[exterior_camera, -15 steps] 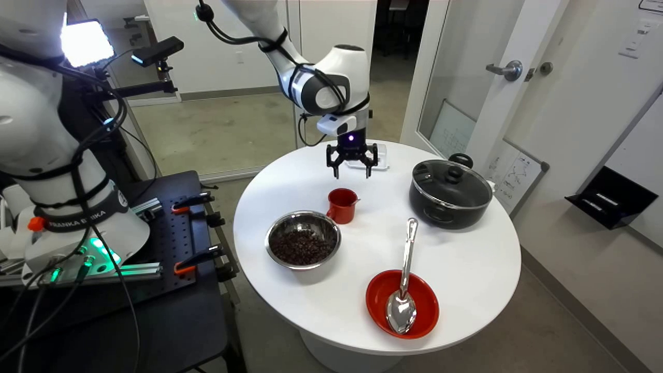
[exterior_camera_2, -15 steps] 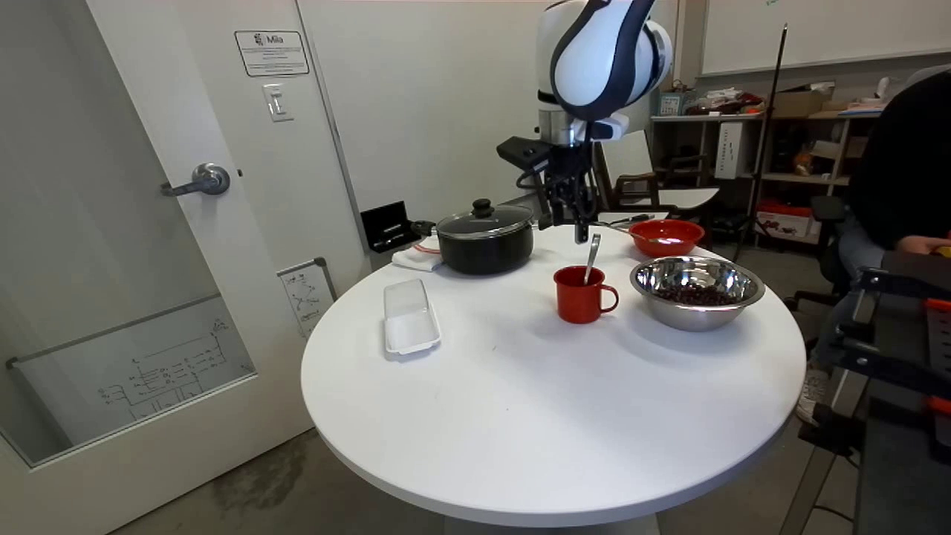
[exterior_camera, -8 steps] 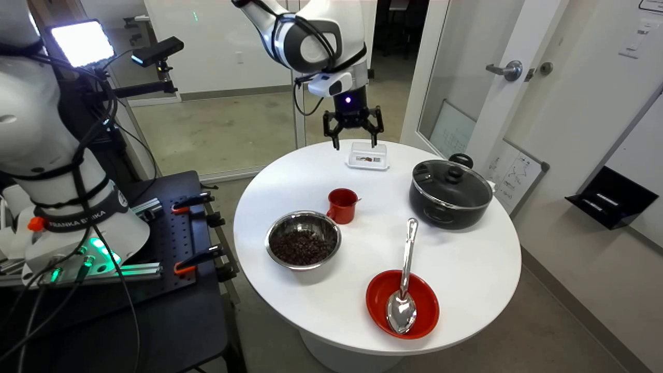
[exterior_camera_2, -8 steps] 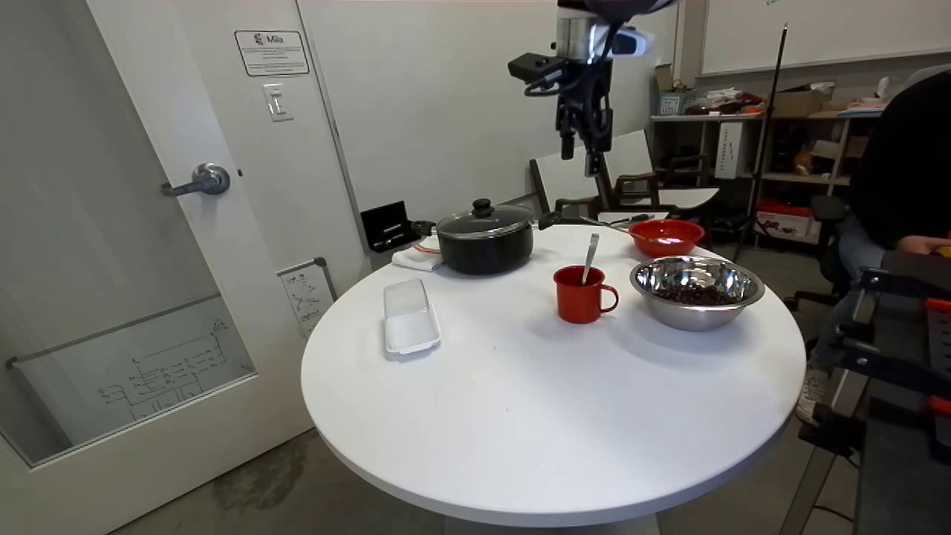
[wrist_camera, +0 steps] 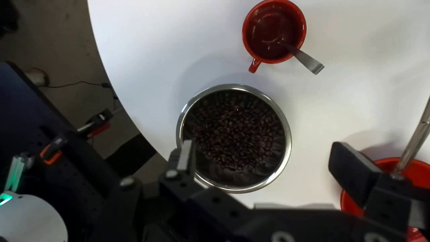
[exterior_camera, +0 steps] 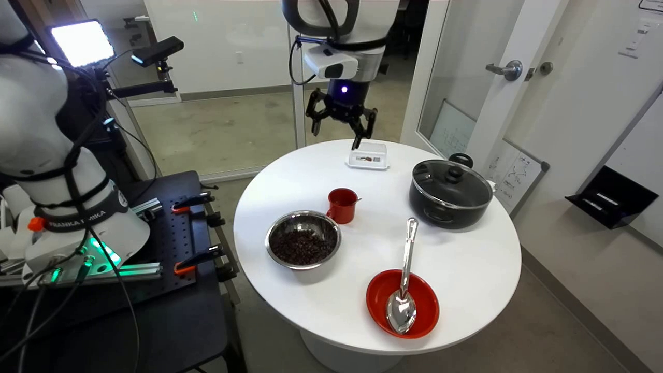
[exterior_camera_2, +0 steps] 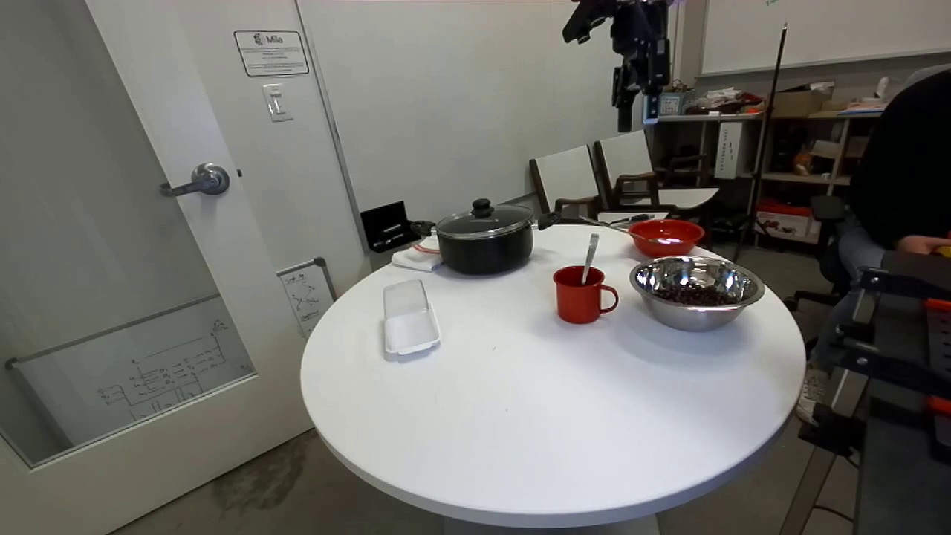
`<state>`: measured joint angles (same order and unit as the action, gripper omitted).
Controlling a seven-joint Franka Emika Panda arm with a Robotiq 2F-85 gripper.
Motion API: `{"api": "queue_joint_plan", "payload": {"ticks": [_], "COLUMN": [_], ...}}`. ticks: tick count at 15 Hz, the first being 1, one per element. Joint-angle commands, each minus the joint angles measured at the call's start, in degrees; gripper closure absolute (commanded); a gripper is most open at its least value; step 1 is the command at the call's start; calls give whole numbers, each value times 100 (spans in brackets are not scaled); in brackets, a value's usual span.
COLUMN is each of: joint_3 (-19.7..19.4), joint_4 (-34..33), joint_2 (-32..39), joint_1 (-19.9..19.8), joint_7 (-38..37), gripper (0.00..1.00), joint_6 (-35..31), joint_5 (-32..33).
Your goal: Use the small spoon to stir the contents in the silver bowl, then put the spoon in the cup
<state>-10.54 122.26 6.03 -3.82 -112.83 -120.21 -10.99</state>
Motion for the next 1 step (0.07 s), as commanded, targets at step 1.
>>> {"api": "queue_joint_plan", "payload": {"ticks": [1], "joint_3": [78], "joint_4": [-55], "joint_2": [60], "joint_1": [-138], "joint_7": [69], "gripper": [0], "joint_6": [50], "joint_5": [-77]}}
